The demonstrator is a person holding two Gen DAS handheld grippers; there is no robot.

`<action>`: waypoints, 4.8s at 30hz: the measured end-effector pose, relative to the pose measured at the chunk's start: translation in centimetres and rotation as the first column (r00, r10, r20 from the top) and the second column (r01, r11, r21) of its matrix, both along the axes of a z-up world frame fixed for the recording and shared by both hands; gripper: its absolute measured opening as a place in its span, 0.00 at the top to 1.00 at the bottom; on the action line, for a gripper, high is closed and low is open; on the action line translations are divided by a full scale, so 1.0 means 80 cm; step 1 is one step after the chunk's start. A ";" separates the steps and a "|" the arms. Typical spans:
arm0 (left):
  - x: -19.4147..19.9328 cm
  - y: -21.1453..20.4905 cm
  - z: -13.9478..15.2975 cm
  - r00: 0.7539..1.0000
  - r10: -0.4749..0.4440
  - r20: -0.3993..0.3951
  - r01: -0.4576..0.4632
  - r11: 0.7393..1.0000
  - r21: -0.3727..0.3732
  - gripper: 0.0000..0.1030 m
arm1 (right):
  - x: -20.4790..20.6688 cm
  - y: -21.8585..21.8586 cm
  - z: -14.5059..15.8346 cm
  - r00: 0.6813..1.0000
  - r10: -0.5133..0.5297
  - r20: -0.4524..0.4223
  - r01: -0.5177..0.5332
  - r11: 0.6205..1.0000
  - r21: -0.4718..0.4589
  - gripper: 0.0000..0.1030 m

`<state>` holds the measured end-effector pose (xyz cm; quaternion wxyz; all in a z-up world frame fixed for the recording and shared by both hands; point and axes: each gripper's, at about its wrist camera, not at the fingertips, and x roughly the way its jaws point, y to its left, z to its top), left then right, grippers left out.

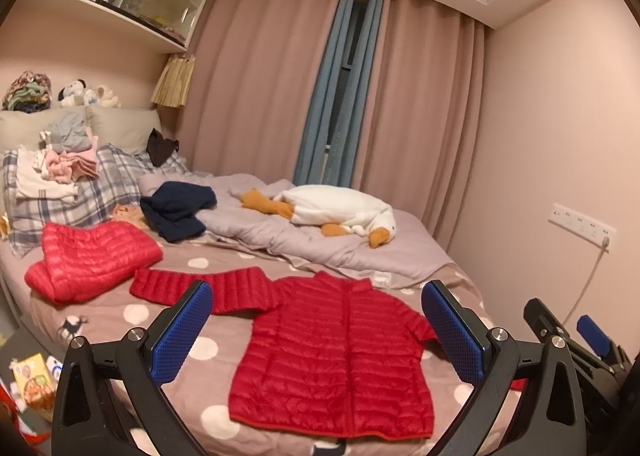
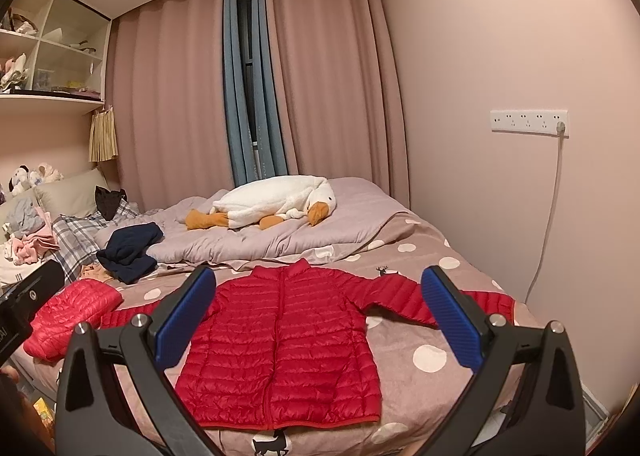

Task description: Fold large clothes

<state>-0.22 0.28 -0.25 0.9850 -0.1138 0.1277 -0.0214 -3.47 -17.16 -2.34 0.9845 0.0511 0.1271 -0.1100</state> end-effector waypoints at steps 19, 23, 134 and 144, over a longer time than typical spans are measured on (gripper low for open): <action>-0.001 -0.002 0.003 1.000 0.006 -0.006 -0.005 1.000 0.017 0.00 | 0.004 0.004 -0.001 1.000 0.026 -0.001 -0.026 1.000 -0.001 0.00; -0.001 -0.002 0.002 1.000 0.006 -0.005 -0.006 1.000 0.018 0.00 | 0.004 0.009 -0.002 0.999 0.041 -0.002 -0.041 0.999 -0.018 0.00; 0.111 0.037 -0.026 0.989 0.086 -0.116 -0.082 0.996 0.045 0.00 | 0.088 -0.044 -0.042 0.995 0.030 -0.099 -0.024 0.998 0.065 0.00; 0.301 0.236 -0.128 0.900 0.353 -0.256 -0.372 0.928 -0.027 0.00 | 0.208 -0.316 -0.153 0.847 -0.402 -0.349 0.479 0.861 0.171 0.02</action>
